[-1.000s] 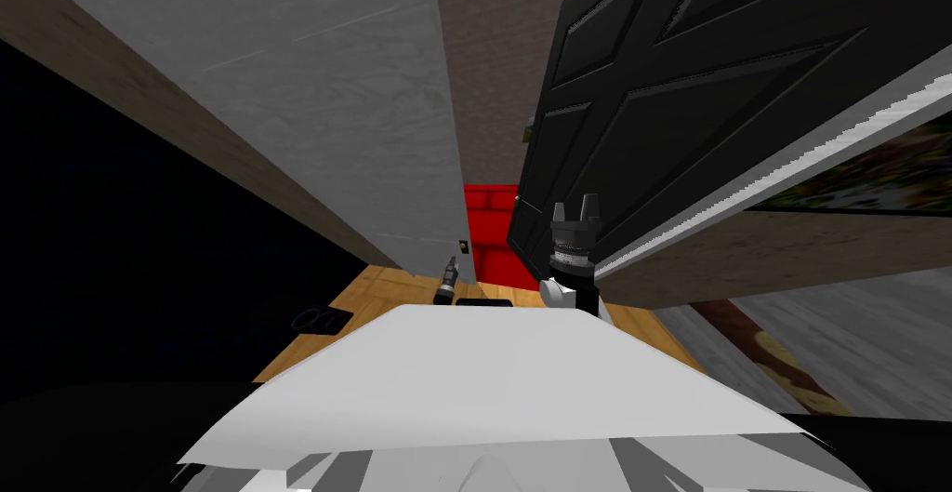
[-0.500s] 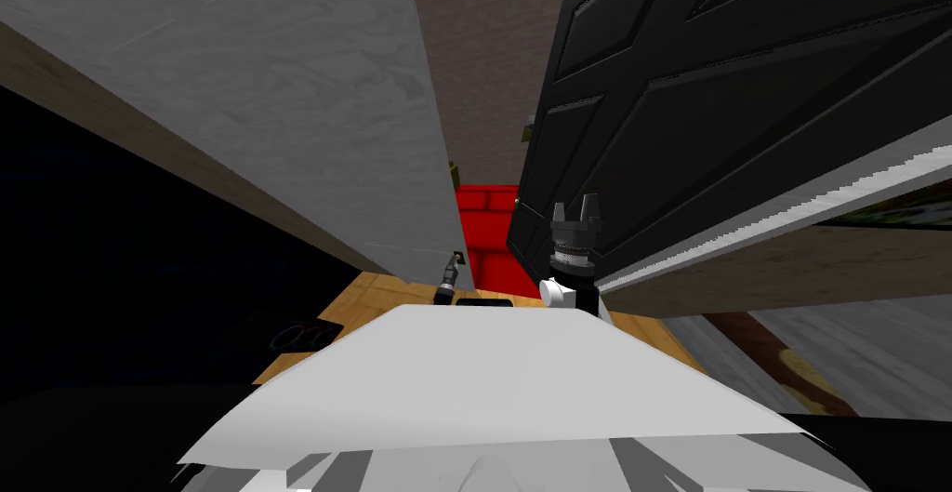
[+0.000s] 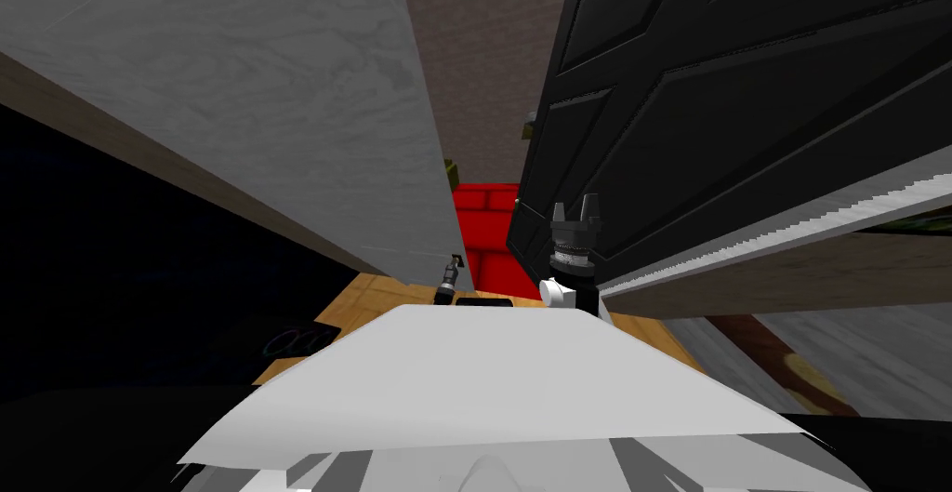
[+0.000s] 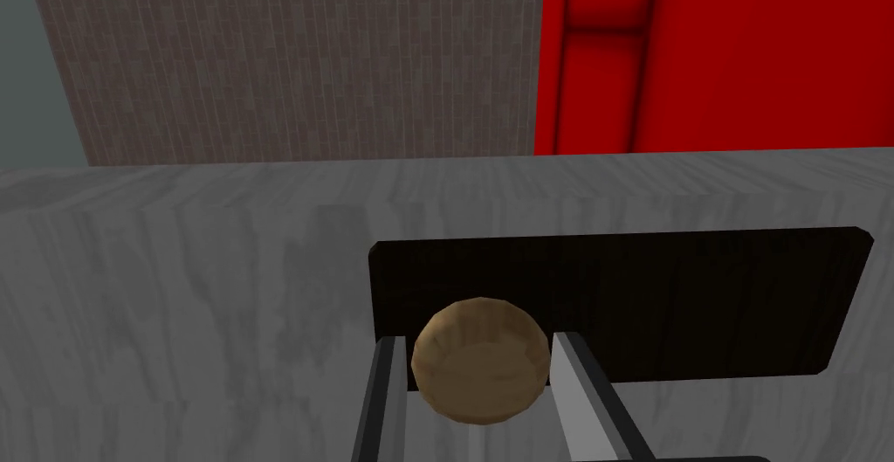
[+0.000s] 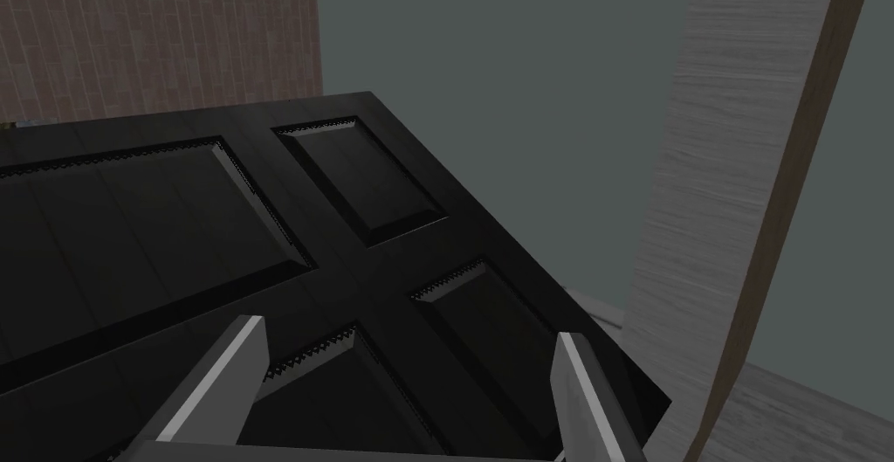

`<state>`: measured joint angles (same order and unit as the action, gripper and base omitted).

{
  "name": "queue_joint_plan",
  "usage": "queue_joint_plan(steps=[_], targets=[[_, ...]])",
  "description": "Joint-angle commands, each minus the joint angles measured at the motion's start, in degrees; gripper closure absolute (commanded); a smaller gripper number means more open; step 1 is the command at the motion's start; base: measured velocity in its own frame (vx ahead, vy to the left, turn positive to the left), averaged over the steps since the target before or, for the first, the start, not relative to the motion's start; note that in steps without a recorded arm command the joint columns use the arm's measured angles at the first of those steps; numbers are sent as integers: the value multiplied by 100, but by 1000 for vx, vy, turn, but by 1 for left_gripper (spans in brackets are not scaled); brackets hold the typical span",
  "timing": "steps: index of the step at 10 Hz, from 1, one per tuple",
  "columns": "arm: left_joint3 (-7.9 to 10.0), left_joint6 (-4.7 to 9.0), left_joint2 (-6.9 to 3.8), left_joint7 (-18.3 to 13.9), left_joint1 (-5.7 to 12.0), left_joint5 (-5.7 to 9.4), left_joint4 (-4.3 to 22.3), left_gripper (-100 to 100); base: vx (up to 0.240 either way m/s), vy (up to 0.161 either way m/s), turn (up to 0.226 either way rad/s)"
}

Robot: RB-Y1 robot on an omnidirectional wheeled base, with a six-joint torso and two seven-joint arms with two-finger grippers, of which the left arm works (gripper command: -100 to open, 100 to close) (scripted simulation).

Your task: Push the door open

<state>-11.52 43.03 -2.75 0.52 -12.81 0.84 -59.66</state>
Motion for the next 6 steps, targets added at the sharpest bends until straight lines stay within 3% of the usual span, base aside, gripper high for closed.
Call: queue_joint_plan(steps=[1,3,6], targets=[[-2,9,1,-2,-7,0,-2,100,-14,2,3],[-2,9,1,-2,-7,0,-2,100,0,0,0],[56,-9,-45,68,50,62,57,100,150,-38,56]])
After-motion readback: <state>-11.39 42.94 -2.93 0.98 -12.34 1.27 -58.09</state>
